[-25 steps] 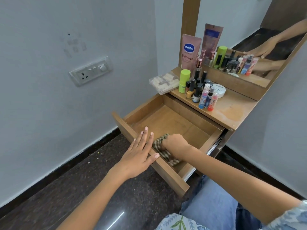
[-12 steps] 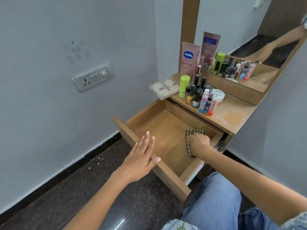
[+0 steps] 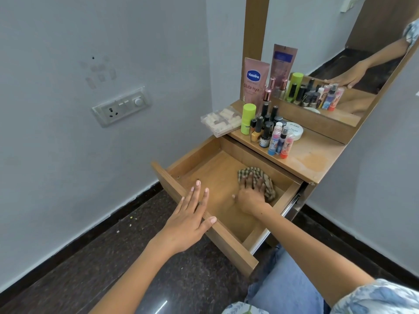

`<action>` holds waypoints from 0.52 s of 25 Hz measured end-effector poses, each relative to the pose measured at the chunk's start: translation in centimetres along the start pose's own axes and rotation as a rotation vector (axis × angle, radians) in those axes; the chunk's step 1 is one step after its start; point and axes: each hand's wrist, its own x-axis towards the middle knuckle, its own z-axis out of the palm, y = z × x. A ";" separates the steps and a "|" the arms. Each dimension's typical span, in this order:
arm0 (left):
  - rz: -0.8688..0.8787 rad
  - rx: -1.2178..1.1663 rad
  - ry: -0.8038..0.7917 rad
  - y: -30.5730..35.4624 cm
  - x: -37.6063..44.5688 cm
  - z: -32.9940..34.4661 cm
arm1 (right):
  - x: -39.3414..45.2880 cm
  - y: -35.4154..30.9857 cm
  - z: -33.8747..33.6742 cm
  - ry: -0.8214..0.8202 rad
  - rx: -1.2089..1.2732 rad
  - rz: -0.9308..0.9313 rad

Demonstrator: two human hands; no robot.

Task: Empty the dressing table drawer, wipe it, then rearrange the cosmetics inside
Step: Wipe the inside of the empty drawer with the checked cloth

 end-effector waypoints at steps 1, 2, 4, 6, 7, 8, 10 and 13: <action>-0.003 0.002 -0.001 0.0 0.0 0.0 | 0.3 0.4 -0.3 -0.002 -0.011 -0.046; -0.005 0.001 0.000 0.0 0.0 0.0 | 0.7 0.8 -0.6 -0.004 -0.028 -0.097; -0.005 -0.005 0.003 0.1 -0.1 0.0 | 1.1 1.6 -1.2 -0.014 -0.063 -0.164; -0.001 -0.001 -0.001 0.1 -0.1 -0.1 | 0.7 2.1 -1.9 -0.010 -0.085 -0.150; -0.001 0.004 -0.002 0.1 0.0 -0.1 | 0.1 2.2 -2.3 0.012 -0.096 -0.127; -0.002 0.008 -0.005 0.1 0.0 -0.1 | -0.6 2.3 -2.6 0.051 -0.108 -0.108; 0.000 0.010 -0.005 0.1 0.1 -0.1 | -2.5 2.0 -2.7 0.136 -0.126 -0.087; -0.001 0.028 -0.014 0.1 0.1 -0.6 | -4.5 1.7 -2.7 0.180 0.058 -0.066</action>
